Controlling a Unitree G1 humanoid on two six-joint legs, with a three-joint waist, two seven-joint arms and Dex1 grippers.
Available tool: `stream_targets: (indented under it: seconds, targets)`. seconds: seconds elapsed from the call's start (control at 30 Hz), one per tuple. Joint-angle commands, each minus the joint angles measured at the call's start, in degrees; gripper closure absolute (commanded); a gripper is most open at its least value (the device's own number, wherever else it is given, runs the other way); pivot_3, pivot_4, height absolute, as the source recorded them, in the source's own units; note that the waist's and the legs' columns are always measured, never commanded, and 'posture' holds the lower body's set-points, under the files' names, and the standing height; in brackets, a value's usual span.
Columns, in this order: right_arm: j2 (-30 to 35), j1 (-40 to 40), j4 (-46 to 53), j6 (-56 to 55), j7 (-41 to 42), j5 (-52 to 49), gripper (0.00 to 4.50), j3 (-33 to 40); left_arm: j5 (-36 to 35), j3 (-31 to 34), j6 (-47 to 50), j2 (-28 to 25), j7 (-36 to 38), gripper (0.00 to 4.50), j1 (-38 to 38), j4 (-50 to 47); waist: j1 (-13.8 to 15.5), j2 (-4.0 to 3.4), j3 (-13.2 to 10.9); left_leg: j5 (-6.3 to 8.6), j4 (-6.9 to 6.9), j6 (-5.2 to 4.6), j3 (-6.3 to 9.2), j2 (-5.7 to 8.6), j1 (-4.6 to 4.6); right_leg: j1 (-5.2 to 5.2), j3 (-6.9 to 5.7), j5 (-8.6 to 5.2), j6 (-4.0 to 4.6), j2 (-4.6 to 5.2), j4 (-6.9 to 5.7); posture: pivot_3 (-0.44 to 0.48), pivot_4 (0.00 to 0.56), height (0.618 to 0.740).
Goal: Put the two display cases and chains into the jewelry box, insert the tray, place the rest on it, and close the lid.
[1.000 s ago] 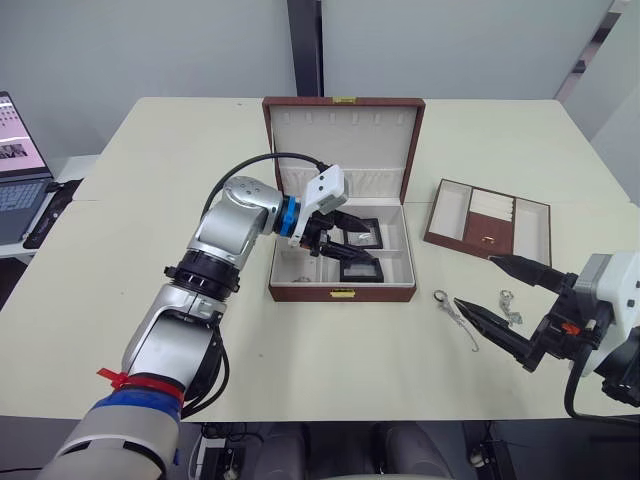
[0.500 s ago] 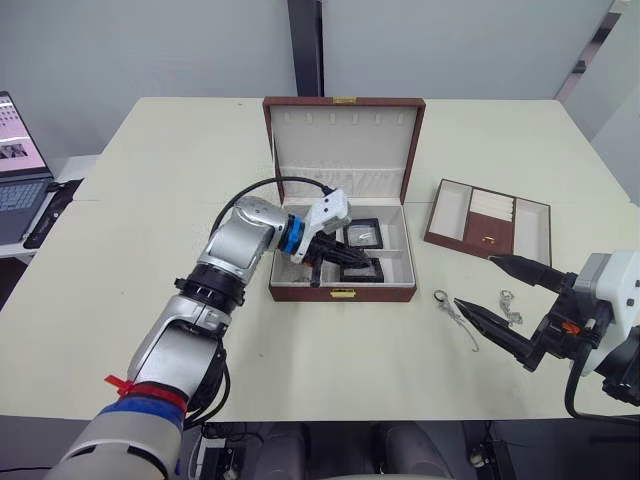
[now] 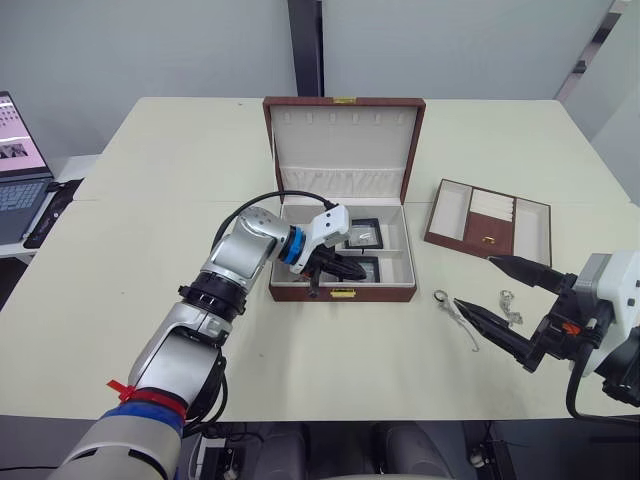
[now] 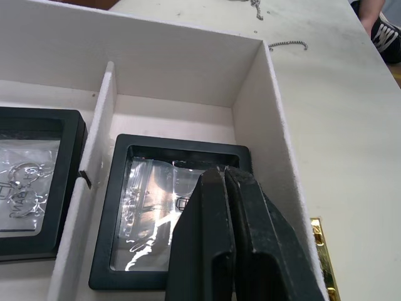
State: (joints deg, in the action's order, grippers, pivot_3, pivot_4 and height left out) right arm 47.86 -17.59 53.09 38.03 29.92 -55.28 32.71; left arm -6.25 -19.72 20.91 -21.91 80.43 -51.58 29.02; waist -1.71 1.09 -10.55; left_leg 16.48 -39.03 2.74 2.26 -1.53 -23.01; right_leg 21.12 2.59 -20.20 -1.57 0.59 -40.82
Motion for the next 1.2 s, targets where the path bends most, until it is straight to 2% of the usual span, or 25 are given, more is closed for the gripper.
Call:
stream_targets:
  seconds: [0.03, 0.07, 0.2, 0.4, 0.57, 0.73, 0.9, 1.07, 1.2]
  targets:
    - [0.4, -0.4, 0.4, -0.7, 0.3, -0.7, 0.00, 2.6, -3.6, 4.4, 1.5, 0.9, -0.6, 4.45, -2.7, -0.5, 0.0, 0.00, 0.0, 0.00, 0.00, 0.00, 0.00, 0.00, 0.00, 0.00, 0.00, 0.00, 0.00, 0.00, 0.00, 0.000, 0.150, 0.740]
    - [0.3, -0.5, 0.0, -0.8, 0.5, -0.9, 0.00, 2.8, -4.5, 5.8, 2.3, 1.1, -1.3, 4.45, -3.3, -0.6, 0.0, 0.00, 0.0, 0.00, 0.00, 0.00, 0.01, 0.00, -0.01, 0.00, -0.01, 0.00, 0.00, 0.00, 0.00, 0.000, 0.150, 0.740]
    - [0.7, -0.4, -3.0, -1.3, 3.1, -0.3, 0.00, 4.1, -10.2, 10.6, 9.1, -1.5, 0.5, 3.59, -4.1, -4.1, -0.2, 0.00, 0.0, 0.00, 0.00, 0.00, -0.01, 0.00, 0.00, 0.00, 0.00, 0.00, 0.00, 0.00, 0.00, 0.000, 0.150, 0.740]
    - [1.9, 0.1, -12.3, -3.5, 9.9, 4.5, 0.00, 4.8, -14.4, 15.1, 15.6, -9.8, -0.1, 1.68, 0.3, -14.5, -0.2, -0.02, 0.0, 0.00, 0.02, 0.00, -0.02, -0.09, 0.05, 0.00, 0.05, 0.00, 0.00, -0.06, -0.01, 0.000, 0.150, 0.740]
    - [3.5, 2.1, -22.4, -7.2, 16.9, 10.1, 0.00, 2.8, -16.6, 21.6, 19.5, -18.9, -3.5, 0.05, 7.7, -20.9, -0.1, -0.03, 0.0, 0.00, 0.02, 0.00, -0.01, -0.12, 0.07, 0.00, 0.04, 0.00, 0.00, -0.03, -0.01, 0.000, 0.150, 0.740]
    - [4.9, 5.5, -34.0, -11.0, 22.9, 15.3, 0.00, 0.4, -18.1, 31.5, 22.6, -27.4, -9.2, 0.02, 20.1, -27.0, -0.2, -0.03, 0.0, 0.00, 0.04, 0.00, -0.02, -0.14, 0.09, 0.01, 0.06, 0.00, 0.00, 0.02, 0.00, 0.000, 0.150, 0.740]
    - [6.1, 8.8, -43.5, -13.6, 27.8, 19.2, 0.00, -2.1, -18.3, 39.8, 21.5, -32.9, -12.8, 0.02, 29.1, -27.3, 0.0, -0.03, 0.0, 0.00, 0.03, 0.00, 0.00, -0.14, 0.09, 0.01, 0.01, 0.00, 0.00, 0.07, -0.01, 0.000, 0.150, 0.740]
    - [7.2, 11.0, -51.5, -16.2, 31.2, 22.7, 0.00, -3.6, -18.1, 46.7, 19.9, -35.1, -15.0, 0.02, 39.4, -28.7, 0.0, -0.03, 0.0, 0.00, 0.06, 0.00, -0.02, -0.06, 0.09, 0.00, -0.03, -0.01, 0.00, 0.42, 0.02, 0.000, 0.150, 0.740]
    - [7.5, 11.9, -56.6, -18.5, 32.5, 25.7, 0.00, -4.4, -19.2, 51.8, 20.4, -34.4, -17.3, 0.02, 46.2, -30.8, -0.1, -0.03, 0.0, 0.00, 0.07, 0.00, -0.02, -0.09, 0.10, 0.01, -0.04, -0.01, 0.01, 0.42, 0.00, 0.000, 0.150, 0.740]
